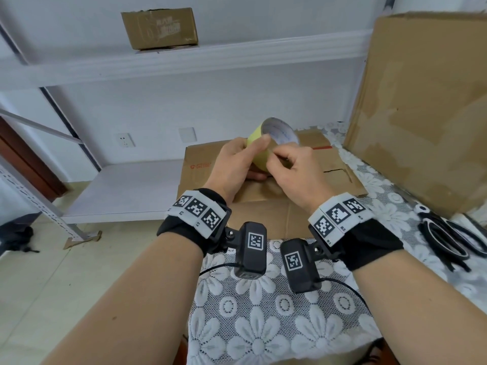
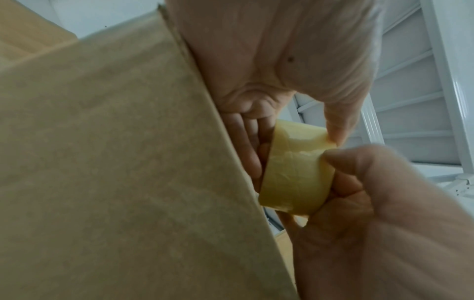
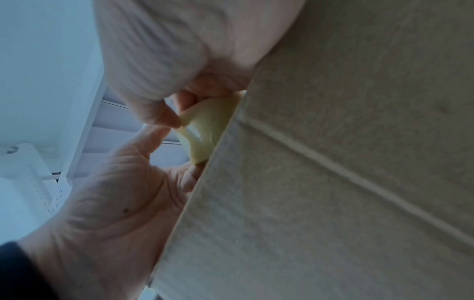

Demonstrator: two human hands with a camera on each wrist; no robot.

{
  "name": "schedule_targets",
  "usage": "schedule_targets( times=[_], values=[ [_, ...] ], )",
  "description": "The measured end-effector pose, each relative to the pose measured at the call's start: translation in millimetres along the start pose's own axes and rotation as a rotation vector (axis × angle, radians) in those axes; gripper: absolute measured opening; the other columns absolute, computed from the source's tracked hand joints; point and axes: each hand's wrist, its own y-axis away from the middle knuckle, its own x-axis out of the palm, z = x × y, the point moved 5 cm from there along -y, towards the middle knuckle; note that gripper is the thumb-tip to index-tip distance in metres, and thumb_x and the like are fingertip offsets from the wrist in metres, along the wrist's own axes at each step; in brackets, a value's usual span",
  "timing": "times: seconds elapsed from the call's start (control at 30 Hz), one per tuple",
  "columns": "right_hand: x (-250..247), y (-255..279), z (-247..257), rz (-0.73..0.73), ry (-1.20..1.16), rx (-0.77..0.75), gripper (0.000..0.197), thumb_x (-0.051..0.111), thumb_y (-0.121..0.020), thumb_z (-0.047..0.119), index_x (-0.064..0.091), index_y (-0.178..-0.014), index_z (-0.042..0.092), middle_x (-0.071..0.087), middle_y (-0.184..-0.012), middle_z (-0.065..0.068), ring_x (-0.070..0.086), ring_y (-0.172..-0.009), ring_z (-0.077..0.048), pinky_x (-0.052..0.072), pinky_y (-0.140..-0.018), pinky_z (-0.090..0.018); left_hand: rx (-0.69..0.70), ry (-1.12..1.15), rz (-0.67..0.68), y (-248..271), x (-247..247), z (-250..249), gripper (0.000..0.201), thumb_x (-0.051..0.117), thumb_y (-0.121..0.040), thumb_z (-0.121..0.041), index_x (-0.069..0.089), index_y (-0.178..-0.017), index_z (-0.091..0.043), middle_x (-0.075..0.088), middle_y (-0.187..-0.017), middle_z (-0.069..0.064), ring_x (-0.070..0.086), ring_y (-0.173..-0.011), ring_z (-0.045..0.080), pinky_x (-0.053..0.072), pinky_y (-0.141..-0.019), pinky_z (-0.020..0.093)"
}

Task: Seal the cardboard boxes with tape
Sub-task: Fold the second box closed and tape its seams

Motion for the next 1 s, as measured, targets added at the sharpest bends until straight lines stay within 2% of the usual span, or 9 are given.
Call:
schedule_targets(
  times=[0.13,0.23,0.43,0.57,0.7,0.77,0.83,0.93,1.0],
  values=[
    [2.2,-1.4,1.0,-0.01,0.002,0.044,0.036,0.051,-0.08,0.021,0.036,-0.048,0.017,0.037,-0.051,-0.003,0.033,-0.051,-0.011,0.03,-0.05,-0.034,0.004,-0.005,0.018,1.1,0.6,-0.1,0.031,0.064,-0.093,-0.032,0.054,-0.102,-0.004,0.066,-0.089,0.013,0.067,-0.074,0.022,0.059,-0.067,0.031],
    [0.9,-1.5,3.1,0.004,0.009,0.027,0.034,0.048,-0.078,0.02,0.032,-0.047,0.021,0.035,-0.049,-0.002,0.032,-0.05,-0.011,0.029,-0.049,-0.033,0.002,-0.006,0.025,0.6,0.6,0.3,0.031,0.066,-0.091,-0.031,0.054,-0.101,-0.005,0.066,-0.092,0.015,0.068,-0.075,0.023,0.059,-0.068,0.033],
    [2.2,-1.4,3.7,-0.018,0.037,0.006,0.035,0.049,-0.077,0.021,0.03,-0.047,0.021,0.034,-0.047,0.001,0.031,-0.049,-0.011,0.027,-0.047,-0.029,-0.003,-0.009,0.043,0.7,1.4,0.2,0.027,0.066,-0.091,-0.031,0.056,-0.098,-0.007,0.067,-0.086,0.01,0.067,-0.072,0.02,0.057,-0.062,0.029],
    [1.5,-2.1,2.0,-0.018,0.045,-0.003,0.039,0.052,-0.081,0.013,0.03,-0.049,0.02,0.035,-0.05,-0.001,0.033,-0.051,-0.014,0.028,-0.048,-0.031,-0.004,-0.011,0.034,2.1,2.0,-1.4,0.021,0.065,-0.092,-0.029,0.057,-0.091,-0.01,0.066,-0.079,0.006,0.066,-0.066,0.017,0.055,-0.059,0.027],
    [4.9,-2.0,0.9,0.024,0.09,-0.016,0.031,0.045,-0.078,0.017,0.029,-0.051,0.019,0.038,-0.054,-0.004,0.034,-0.058,-0.011,0.029,-0.052,-0.021,-0.002,-0.017,0.034,3.3,2.6,-3.1,0.019,0.063,-0.093,-0.028,0.057,-0.087,-0.011,0.066,-0.076,0.004,0.066,-0.068,0.018,0.058,-0.065,0.032],
    [5.2,-2.3,-0.4,0.037,0.093,-0.015,0.027,0.042,-0.076,0.017,0.028,-0.052,0.018,0.039,-0.057,-0.007,0.033,-0.062,-0.01,0.028,-0.054,-0.02,-0.008,-0.014,0.026,3.2,2.4,-2.9,0.02,0.063,-0.093,-0.028,0.058,-0.088,-0.01,0.065,-0.081,0.008,0.067,-0.071,0.022,0.058,-0.071,0.037],
    [4.7,-2.1,-1.1,0.053,0.083,-0.012,0.027,0.041,-0.076,0.015,0.028,-0.053,0.019,0.039,-0.059,-0.005,0.035,-0.063,-0.009,0.026,-0.056,-0.02,-0.012,-0.013,0.02,3.4,2.3,-2.9,0.021,0.063,-0.093,-0.029,0.058,-0.09,-0.009,0.065,-0.084,0.011,0.067,-0.073,0.025,0.058,-0.074,0.041],
    [1.8,0.1,-1.1,0.042,0.042,0.009,0.041,0.057,-0.085,0.018,0.035,-0.051,0.02,0.039,-0.059,0.002,0.037,-0.061,-0.004,0.027,-0.058,-0.017,-0.003,-0.001,0.018,5.0,1.7,-4.5,0.02,0.062,-0.094,-0.027,0.058,-0.085,-0.01,0.066,-0.071,0.003,0.066,-0.065,0.017,0.058,-0.062,0.031],
    [-2.1,1.3,-1.0,0.003,-0.011,0.016,0.042,0.067,-0.086,0.022,0.046,-0.051,0.012,0.042,-0.055,-0.001,0.036,-0.055,-0.005,0.028,-0.056,-0.018,0.003,-0.004,0.009,4.8,1.3,-4.8,0.02,0.061,-0.095,-0.027,0.058,-0.086,-0.009,0.066,-0.073,0.004,0.066,-0.067,0.017,0.058,-0.06,0.028]
  ],
)
